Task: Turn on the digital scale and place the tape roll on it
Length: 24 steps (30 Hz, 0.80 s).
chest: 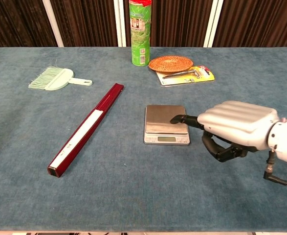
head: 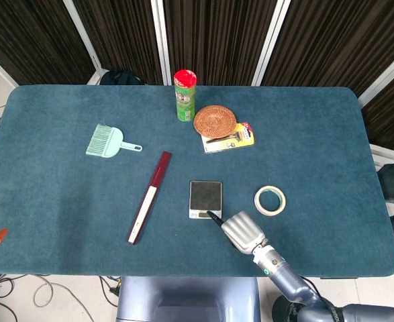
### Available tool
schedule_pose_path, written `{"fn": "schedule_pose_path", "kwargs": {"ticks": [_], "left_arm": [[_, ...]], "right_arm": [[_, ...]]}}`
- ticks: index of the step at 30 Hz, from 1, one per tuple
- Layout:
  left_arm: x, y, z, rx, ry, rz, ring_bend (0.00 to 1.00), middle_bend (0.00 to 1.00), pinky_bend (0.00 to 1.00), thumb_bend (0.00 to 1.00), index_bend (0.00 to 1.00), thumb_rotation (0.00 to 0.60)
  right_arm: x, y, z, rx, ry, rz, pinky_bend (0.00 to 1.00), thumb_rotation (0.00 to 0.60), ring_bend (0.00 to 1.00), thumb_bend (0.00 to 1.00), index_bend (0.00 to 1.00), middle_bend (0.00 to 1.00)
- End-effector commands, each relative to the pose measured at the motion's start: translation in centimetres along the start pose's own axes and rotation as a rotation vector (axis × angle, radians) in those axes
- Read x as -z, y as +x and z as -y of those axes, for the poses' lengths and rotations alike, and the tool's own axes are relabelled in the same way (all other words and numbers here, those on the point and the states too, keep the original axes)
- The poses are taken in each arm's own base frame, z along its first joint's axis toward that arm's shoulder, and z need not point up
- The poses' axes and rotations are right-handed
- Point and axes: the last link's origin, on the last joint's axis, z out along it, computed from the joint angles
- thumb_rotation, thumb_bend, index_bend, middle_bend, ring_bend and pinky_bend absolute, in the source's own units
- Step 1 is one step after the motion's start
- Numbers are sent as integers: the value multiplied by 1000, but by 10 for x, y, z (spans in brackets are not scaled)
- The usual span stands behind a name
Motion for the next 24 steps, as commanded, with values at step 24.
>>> {"fn": "schedule_pose_path", "kwargs": {"ticks": [24], "left_arm": [[-3,-2,1,-2,2,14,0,0,0,0,0,600]], "right_arm": [[-34,-8,26,71,13,36,741,600,896,910,0,783]]}}
